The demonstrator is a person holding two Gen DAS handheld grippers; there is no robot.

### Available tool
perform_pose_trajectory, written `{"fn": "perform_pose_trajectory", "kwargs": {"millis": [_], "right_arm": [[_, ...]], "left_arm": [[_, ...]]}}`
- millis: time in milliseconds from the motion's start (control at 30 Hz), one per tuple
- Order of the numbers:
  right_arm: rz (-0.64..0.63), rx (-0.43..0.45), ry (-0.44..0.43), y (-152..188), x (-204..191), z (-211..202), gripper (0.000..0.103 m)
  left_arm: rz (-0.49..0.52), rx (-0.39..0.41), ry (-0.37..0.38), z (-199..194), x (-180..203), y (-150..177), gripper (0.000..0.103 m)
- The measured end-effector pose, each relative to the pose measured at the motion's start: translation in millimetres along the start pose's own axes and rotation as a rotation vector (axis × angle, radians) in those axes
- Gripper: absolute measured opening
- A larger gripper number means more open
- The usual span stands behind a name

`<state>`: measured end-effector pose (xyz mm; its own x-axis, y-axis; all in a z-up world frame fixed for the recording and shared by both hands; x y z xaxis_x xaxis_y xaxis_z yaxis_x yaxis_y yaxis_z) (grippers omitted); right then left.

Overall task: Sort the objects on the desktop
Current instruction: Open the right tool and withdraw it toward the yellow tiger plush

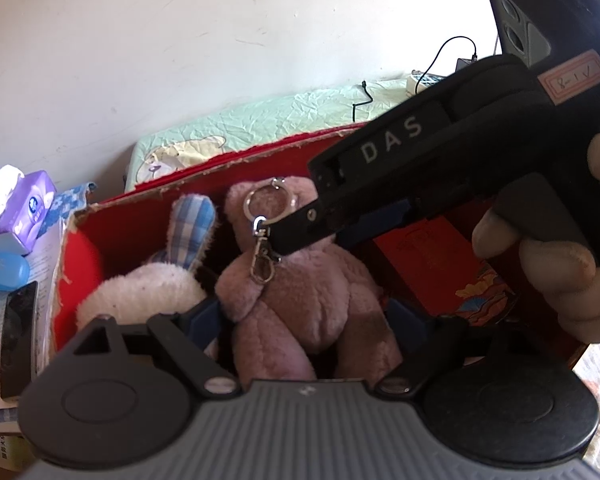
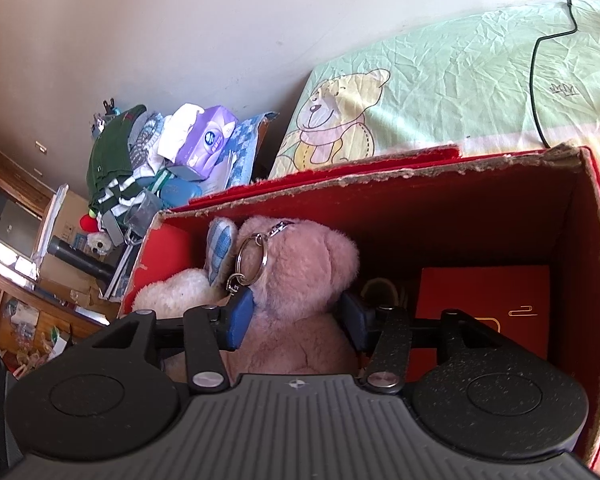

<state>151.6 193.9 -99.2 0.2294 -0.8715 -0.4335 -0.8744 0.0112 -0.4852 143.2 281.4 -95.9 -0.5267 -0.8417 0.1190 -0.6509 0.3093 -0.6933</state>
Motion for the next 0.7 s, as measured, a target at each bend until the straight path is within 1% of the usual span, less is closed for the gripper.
{"fn": "perform_pose_trajectory", "kwargs": {"millis": [233,367,467,567,633,700], "right_arm": [[0.082,0.072,-0.046,-10,8,-12,0.054],[0.103,0.161,-0.035,-18,12,-23,0.054],[0.128,0.238,-0.012,-25,19,-34,0.053],[0.168,0.320,-0.015,-29,25,-50,0.053],[0.220,0.372,-0.050,-29,32,-65,0.053],[0.265,0.399,-0.087,-26,39,-79,0.053]], "left_arm": [[0.002,0.009,0.013,3,-2,2,0.092],[0.017,0.015,0.021,4,-2,3,0.093],[0.032,0.032,0.040,2,-1,3,0.098],[0.063,0.044,0.019,-2,2,3,0.098],[0.092,0.062,-0.008,-9,5,1,0.099],[0.111,0.085,-0.033,-19,9,-1,0.099]]}}
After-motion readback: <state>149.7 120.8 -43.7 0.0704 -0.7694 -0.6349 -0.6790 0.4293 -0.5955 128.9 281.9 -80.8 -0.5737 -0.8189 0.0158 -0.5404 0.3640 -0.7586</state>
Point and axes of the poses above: each gripper's, at about its wrist camera, not at the fingertips, and z roughly the way its jaws point, x to its right, y to its underside, the point moved 10 cm from there along z, roughly the way its jaws point, and after that the axes turned 13 degrees about y, right-handed, at the moved point
